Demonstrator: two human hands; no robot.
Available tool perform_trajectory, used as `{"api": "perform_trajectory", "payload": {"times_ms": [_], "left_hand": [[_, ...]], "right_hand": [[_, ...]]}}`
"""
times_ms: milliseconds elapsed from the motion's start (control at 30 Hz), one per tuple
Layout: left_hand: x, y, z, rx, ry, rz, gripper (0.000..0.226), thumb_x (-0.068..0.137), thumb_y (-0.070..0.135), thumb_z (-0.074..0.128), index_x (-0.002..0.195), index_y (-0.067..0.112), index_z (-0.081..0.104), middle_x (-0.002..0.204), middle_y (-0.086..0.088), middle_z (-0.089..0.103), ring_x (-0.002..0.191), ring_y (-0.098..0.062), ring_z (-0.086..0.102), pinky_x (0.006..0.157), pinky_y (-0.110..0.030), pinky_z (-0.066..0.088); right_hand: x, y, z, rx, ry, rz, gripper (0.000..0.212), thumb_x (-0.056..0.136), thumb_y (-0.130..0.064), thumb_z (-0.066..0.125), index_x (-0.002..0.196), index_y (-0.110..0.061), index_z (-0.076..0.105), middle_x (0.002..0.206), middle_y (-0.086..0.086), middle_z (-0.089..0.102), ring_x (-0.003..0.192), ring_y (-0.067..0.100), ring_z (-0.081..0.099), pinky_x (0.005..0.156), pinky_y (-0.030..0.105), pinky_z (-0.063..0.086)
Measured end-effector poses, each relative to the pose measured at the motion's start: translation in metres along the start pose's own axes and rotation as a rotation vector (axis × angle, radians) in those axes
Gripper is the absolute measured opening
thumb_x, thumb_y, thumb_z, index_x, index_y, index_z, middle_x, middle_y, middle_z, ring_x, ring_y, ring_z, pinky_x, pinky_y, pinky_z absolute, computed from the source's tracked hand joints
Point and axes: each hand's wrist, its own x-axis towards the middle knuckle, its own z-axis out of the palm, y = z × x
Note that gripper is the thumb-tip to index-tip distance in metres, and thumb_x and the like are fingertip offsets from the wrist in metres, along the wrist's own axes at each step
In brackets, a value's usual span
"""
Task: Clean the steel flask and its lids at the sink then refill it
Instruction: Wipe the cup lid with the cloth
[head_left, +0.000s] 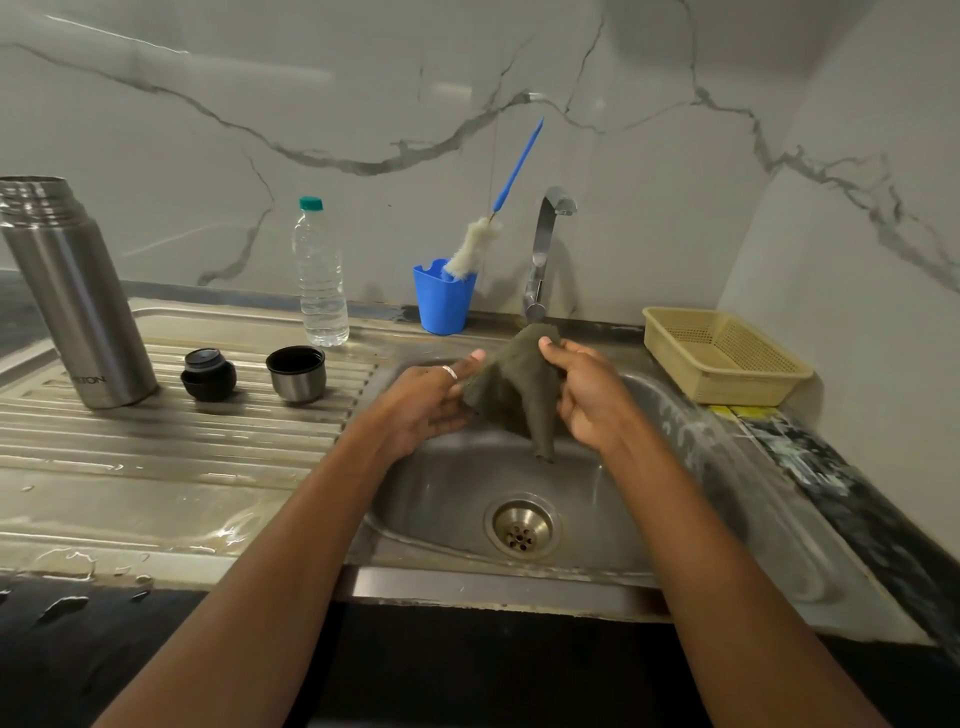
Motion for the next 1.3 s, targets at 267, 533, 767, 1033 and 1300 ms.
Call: {"api": "perform_trajectory", "payload": {"times_ms": [267, 533, 767, 1033, 1300], "left_hand": [[0.000, 0.002, 0.002, -0.204, -0.008, -0.034, 0.090, 0.072, -0.002, 0.082, 0.147, 0.022, 0.040, 0.138, -0.016, 0.055, 0.117, -0.032, 0.064, 0.083, -0.039, 0.061], [-0.003, 0.003, 0.001, 0.173, 0.113, 0.107, 0.059, 0.095, 0.000, 0.065, 0.142, 0.032, 0.048, 0.101, -0.007, 0.060, 0.079, -0.011, 0.058, 0.065, -0.025, 0.059], [0.001, -0.001, -0.006, 0.362, 0.005, 0.043, 0.046, 0.086, 0.010, 0.078, 0.130, 0.012, 0.066, 0.112, -0.002, 0.065, 0.103, -0.015, 0.062, 0.084, -0.023, 0.051], [0.008, -0.011, 0.000, 0.920, 0.091, 0.245, 0.015, 0.085, 0.015, 0.081, 0.099, 0.010, 0.080, 0.081, 0.007, 0.069, 0.078, -0.007, 0.062, 0.073, -0.018, 0.048], [0.007, 0.000, 0.004, 0.264, 0.058, 0.182, 0.024, 0.099, 0.024, 0.065, 0.118, 0.011, 0.063, 0.108, -0.009, 0.074, 0.102, -0.023, 0.071, 0.080, -0.036, 0.060]], "right_hand": [[0.001, 0.006, -0.006, -0.472, 0.204, 0.037, 0.025, 0.107, -0.030, 0.048, 0.109, -0.012, 0.065, 0.108, 0.016, 0.074, 0.095, 0.024, 0.073, 0.087, 0.043, 0.060], [0.003, 0.006, -0.014, -0.405, 0.158, 0.182, 0.018, 0.099, -0.007, 0.062, 0.117, -0.009, 0.058, 0.107, 0.013, 0.074, 0.088, 0.022, 0.073, 0.078, 0.037, 0.062], [0.004, 0.009, -0.016, -0.537, 0.016, 0.153, 0.037, 0.086, 0.007, 0.070, 0.122, -0.001, 0.066, 0.109, 0.014, 0.070, 0.107, 0.026, 0.067, 0.092, 0.035, 0.057], [0.008, 0.023, -0.017, -1.447, -0.057, -0.100, 0.023, 0.080, -0.002, 0.076, 0.101, -0.010, 0.074, 0.101, 0.009, 0.067, 0.095, 0.021, 0.064, 0.069, 0.024, 0.051], [-0.001, -0.008, -0.027, -0.761, 0.011, -0.072, 0.008, 0.093, -0.025, 0.070, 0.096, -0.019, 0.074, 0.088, -0.002, 0.078, 0.087, 0.015, 0.072, 0.074, 0.029, 0.056]]}}
